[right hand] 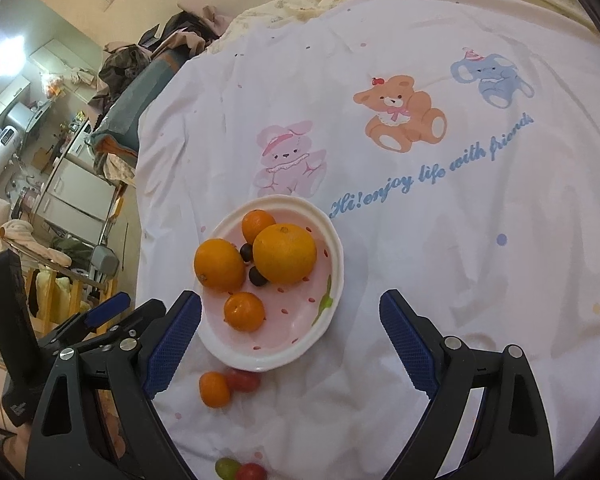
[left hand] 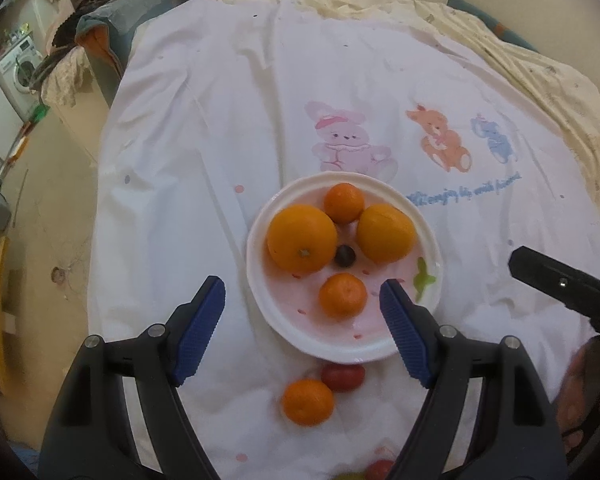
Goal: Organize fruits
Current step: 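Move the left gripper to a mandarin on the sheet and grasp it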
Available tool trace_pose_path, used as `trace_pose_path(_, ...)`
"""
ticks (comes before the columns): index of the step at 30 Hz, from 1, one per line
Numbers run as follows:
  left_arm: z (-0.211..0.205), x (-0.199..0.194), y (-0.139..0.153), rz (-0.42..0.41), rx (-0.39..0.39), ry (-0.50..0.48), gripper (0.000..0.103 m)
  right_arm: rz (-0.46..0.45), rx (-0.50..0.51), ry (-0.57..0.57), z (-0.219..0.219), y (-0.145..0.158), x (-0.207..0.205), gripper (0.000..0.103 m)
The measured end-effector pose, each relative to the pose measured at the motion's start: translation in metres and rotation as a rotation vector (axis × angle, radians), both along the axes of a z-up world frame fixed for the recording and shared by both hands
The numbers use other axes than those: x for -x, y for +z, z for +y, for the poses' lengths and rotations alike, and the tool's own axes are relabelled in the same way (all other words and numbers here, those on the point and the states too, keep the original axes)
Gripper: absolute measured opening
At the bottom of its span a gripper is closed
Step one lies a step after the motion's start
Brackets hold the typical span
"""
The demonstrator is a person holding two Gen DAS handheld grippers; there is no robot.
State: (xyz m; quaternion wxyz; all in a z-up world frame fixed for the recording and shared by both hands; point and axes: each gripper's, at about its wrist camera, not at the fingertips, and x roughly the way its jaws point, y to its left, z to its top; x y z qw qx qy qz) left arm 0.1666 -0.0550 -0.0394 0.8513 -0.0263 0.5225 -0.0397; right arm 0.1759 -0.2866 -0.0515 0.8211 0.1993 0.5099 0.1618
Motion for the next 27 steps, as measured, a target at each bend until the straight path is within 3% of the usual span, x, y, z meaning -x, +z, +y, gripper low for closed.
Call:
trace_pose_path(17,0.019,0.057,0.01,-0.005,0.009,0.045,0.077,0.007,0.0,-0.008,0.004,0.0,0.064,0.093)
trace_pose_path(24,0.03,0.072,0.005,-0.005,-0.005,0.075,0.077,0.001,0.049,-0.013,0.008,-0.001,0.083,0.093)
trace_pose_path(27,0.038,0.072,-0.001,0.01,0.025,0.088,0.077,-0.001,0.071,-0.027,0.007,-0.002,0.086,0.093)
